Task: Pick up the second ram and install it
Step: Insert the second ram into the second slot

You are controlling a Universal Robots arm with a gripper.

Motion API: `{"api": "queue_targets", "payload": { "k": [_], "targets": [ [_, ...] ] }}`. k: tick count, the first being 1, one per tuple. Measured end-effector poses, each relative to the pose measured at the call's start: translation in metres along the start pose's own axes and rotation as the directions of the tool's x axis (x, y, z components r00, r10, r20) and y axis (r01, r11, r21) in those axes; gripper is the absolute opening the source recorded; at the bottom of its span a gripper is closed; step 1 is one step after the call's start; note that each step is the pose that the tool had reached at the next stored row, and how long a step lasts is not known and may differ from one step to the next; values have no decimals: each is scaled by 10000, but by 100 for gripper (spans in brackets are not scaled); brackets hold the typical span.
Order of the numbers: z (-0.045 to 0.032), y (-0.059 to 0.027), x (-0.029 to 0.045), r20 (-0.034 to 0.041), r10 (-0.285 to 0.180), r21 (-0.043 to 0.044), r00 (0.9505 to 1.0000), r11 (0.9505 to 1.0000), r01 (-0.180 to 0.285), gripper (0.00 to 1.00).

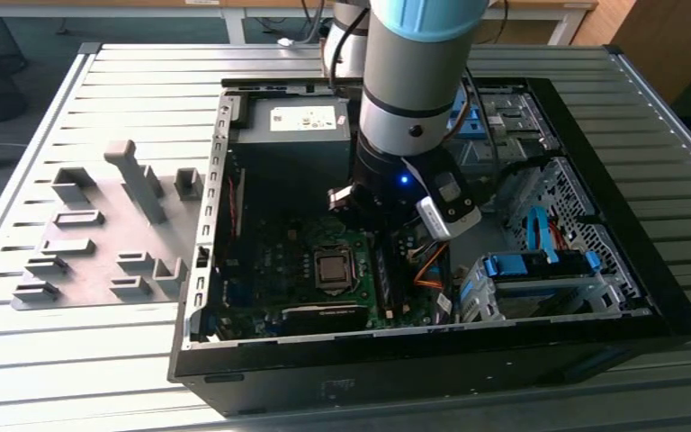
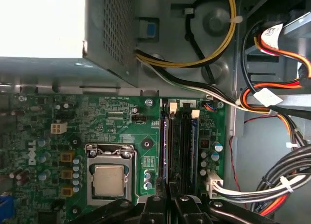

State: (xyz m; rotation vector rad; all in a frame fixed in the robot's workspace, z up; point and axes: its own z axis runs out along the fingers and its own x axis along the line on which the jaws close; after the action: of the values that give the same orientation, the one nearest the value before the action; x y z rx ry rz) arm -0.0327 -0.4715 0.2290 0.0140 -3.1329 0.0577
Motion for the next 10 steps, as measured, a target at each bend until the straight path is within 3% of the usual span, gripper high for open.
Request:
{"api": "queue_targets", "payload": {
  "k": [10],
  "targets": [
    [26,2,-5,1,-1,-3,10000,10000,1,14]
  ]
}}
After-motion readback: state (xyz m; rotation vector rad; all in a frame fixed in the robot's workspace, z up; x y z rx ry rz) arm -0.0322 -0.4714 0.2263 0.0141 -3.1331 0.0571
